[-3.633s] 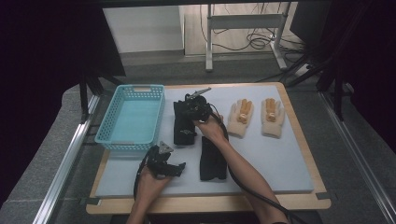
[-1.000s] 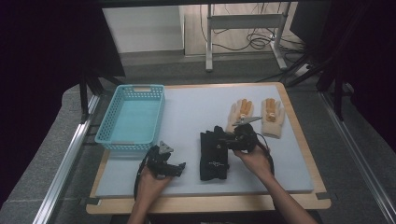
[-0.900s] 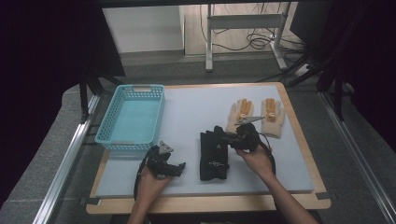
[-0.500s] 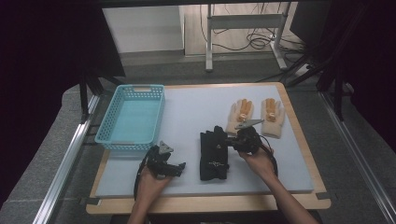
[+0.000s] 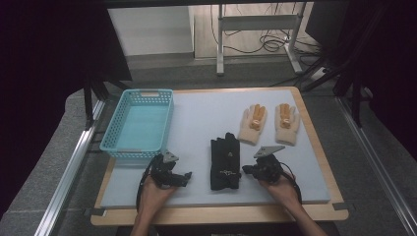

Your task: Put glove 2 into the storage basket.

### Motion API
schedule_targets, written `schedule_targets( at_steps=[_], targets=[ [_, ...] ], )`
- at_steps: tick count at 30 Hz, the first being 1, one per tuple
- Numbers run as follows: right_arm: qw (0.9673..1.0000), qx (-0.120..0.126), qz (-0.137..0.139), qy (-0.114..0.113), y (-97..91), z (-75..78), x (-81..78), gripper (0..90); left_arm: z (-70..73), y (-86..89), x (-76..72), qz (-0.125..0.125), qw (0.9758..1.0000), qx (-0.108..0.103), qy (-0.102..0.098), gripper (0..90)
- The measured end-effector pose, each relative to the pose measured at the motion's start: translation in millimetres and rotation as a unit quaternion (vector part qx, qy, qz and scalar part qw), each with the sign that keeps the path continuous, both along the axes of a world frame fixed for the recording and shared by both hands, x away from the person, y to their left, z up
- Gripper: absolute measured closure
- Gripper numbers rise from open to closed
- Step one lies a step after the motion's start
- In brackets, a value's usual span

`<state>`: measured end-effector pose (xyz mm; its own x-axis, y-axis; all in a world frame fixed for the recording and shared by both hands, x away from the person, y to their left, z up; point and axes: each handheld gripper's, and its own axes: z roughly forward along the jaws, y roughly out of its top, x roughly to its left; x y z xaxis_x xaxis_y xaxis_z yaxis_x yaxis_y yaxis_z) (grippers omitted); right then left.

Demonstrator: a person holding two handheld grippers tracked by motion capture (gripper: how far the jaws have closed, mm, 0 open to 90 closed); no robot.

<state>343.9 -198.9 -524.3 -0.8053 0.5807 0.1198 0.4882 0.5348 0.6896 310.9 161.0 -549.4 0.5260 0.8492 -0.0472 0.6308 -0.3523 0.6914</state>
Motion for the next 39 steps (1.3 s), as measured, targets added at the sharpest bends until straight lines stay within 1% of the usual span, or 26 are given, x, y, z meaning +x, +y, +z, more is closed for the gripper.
schedule_targets(
  at_steps=[1, 2, 4, 8, 10, 12, 16, 22, 23, 24, 30, 32, 33, 34, 39],
  targets=[
    [1.0000, -0.001, 0.004, 0.002, 1.2, -1.2, -1.8, 88.4, -0.2, 3.5, -0.3, 0.004, 1.0000, 0.000, 0.001, 2.3],
    [1.0000, 0.001, 0.006, -0.001, 2.6, -1.8, -3.3, 88.4, -0.4, 7.9, -0.8, 0.006, 1.0000, -0.001, 0.001, 2.4],
    [0.9999, 0.003, 0.014, 0.003, 7.1, -2.1, -5.1, 88.4, -0.7, 13.3, -1.5, 0.011, 0.9999, 0.001, 0.002, 2.1],
    [0.9996, 0.002, 0.028, 0.001, 21.7, -3.0, -7.7, 88.4, -1.8, 25.0, -2.6, 0.021, 0.9998, 0.000, 0.002, 1.2],
    [0.9993, 0.003, 0.036, -0.001, 29.5, -3.9, -7.9, 88.4, -1.9, 29.4, -3.1, 0.021, 0.9998, 0.004, 0.002, 1.2],
    [0.9991, 0.003, 0.041, -0.001, 37.3, -4.3, -8.3, 88.3, -2.3, 31.8, -3.2, 0.018, 0.9998, 0.000, 0.002, 1.5],
    [0.9988, 0.003, 0.049, -0.005, 51.7, -5.4, -7.6, 88.3, -2.2, 33.0, -2.9, 0.013, 0.9999, 0.002, 0.003, 2.1],
    [0.9985, 0.000, 0.054, -0.012, 72.4, -6.5, -4.1, 88.2, -2.5, 32.7, -3.0, 0.013, 0.9999, 0.002, 0.002, 2.0],
    [0.9986, -0.001, 0.053, -0.009, 76.3, -6.4, -3.7, 88.2, -2.5, 32.5, -3.1, 0.014, 0.9999, 0.003, 0.002, 1.9],
    [0.9984, -0.001, 0.056, -0.012, 80.0, -6.7, -2.6, 88.2, -2.5, 32.4, -3.1, 0.014, 0.9999, 0.003, 0.002, 1.9],
    [0.9976, -0.004, 0.068, -0.012, 101.4, -7.4, -2.0, 87.3, -2.9, 32.4, -3.0, 0.015, 0.9999, -0.001, 0.001, 1.9],
    [0.9971, -0.007, 0.074, -0.016, 103.1, -6.3, -2.9, 86.1, -3.0, 32.5, -3.0, 0.015, 0.9999, -0.002, 0.001, 1.9],
    [0.9972, -0.007, 0.074, -0.013, 101.8, -4.5, -3.8, 85.7, -3.0, 32.7, -3.0, 0.015, 0.9999, -0.003, 0.001, 1.9],
    [0.9971, -0.003, 0.075, -0.015, 99.0, -2.7, -3.8, 85.0, -3.1, 32.8, -2.9, 0.015, 0.9999, -0.003, 0.002, 1.8],
    [0.9979, 0.003, 0.059, -0.026, 77.4, 9.0, -4.5, 80.5, -3.2, 32.9, -2.8, 0.015, 0.9999, -0.004, 0.002, 1.7]
  ],
)
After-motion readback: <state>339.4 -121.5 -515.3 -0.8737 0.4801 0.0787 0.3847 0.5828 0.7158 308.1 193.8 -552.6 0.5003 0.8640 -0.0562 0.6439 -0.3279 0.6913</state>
